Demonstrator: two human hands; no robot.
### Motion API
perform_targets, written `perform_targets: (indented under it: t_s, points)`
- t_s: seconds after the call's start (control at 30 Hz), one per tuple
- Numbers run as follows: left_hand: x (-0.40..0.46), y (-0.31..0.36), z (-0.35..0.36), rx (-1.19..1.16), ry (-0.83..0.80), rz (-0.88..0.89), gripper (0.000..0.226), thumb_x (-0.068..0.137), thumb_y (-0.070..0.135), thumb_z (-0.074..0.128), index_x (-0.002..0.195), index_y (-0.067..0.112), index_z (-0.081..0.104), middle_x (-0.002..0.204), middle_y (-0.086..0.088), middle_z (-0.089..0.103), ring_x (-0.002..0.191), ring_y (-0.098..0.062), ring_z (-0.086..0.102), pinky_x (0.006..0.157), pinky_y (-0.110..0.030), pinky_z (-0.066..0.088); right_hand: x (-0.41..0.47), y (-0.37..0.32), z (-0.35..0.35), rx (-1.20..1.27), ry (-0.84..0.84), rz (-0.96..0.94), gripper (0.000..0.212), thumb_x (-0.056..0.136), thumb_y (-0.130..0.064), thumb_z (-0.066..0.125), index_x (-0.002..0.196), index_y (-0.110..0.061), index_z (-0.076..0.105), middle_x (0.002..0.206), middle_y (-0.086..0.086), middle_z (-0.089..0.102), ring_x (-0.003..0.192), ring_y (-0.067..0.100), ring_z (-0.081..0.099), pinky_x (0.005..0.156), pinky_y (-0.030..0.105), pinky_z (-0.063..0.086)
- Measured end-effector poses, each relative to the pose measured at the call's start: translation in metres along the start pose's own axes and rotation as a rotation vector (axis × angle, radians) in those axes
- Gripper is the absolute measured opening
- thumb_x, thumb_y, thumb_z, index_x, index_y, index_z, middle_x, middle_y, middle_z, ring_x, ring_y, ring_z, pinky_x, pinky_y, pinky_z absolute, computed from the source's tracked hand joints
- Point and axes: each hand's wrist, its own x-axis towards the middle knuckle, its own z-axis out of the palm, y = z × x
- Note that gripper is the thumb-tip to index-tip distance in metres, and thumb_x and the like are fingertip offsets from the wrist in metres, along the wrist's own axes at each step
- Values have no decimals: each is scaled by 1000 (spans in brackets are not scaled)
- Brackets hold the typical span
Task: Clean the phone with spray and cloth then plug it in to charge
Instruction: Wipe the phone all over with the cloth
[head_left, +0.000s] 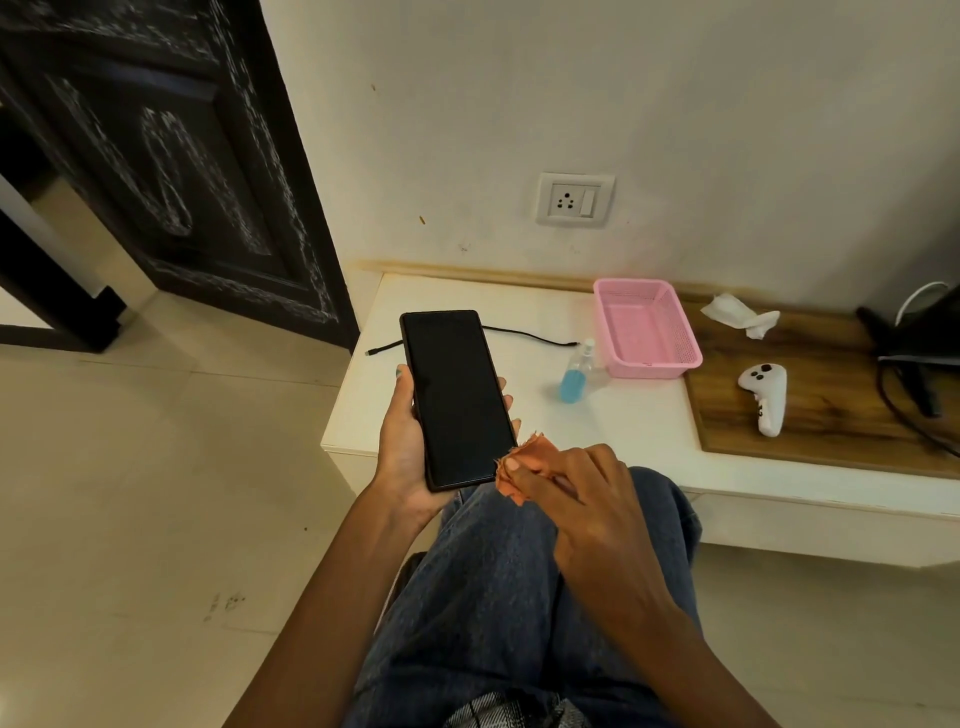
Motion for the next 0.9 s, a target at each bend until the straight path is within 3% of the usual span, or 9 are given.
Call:
perform_targets:
  t_s: [0.1, 0.17, 0.47, 0.57, 0.63, 0.73, 0.9]
  points:
    - [1, 1, 1, 4, -3, 8, 69, 90, 65, 27, 109, 13, 68, 102, -16, 71, 87, -28, 70, 74, -43, 59, 0, -2, 2, -12, 10, 41, 47, 59, 12, 59, 101, -5, 71, 89, 9, 66, 84, 20, 39, 57, 34, 51]
    - [2, 1, 0, 16, -18, 9, 71, 90, 65, 26, 103, 13, 73, 103, -16, 70, 88, -28, 69, 78, -45, 57, -1, -4, 3, -21, 10, 62, 46, 59, 12, 58, 100, -5, 72, 86, 12, 69, 84, 20, 40, 58, 34, 51]
    - [-2, -7, -5, 147, -64, -93, 74, 87, 68, 23, 97, 17, 76, 104, -10, 72, 92, -23, 70, 83, -40, 56, 11, 4, 7, -81, 1, 68, 38, 63, 2, 61, 99, -3, 72, 85, 15, 69, 85, 22, 39, 58, 37, 53]
    - [-3, -13, -3, 141, -57, -105, 66, 80, 67, 36, 95, 17, 77, 101, -13, 73, 88, -27, 71, 72, -42, 59, 19, 10, 6, -80, 3, 75, 34, 67, -2, 66, 100, -3, 71, 85, 14, 68, 84, 25, 48, 58, 38, 53]
    - [-4, -14, -4, 135, -45, -118, 64, 79, 67, 40, 93, 17, 77, 96, -15, 74, 84, -29, 71, 68, -45, 59, 25, 14, 7, -79, -12, 79, 38, 63, -1, 78, 101, -3, 70, 86, 15, 67, 77, 32, 59, 60, 40, 54]
    - [-5, -15, -5, 142, -68, -129, 65, 85, 66, 35, 91, 18, 77, 90, -14, 74, 79, -28, 72, 68, -43, 59, 33, 18, 9, -88, -41, 95, 52, 52, -2, 88, 101, -4, 70, 88, 13, 67, 75, 33, 60, 61, 37, 52]
    - [-7, -18, -4, 101, -128, -160, 68, 87, 66, 33, 94, 15, 76, 91, -14, 73, 80, -28, 69, 79, -44, 55, 51, 22, 11, -65, 0, 99, 37, 62, -2, 77, 99, -4, 70, 84, 14, 65, 73, 34, 58, 61, 37, 49]
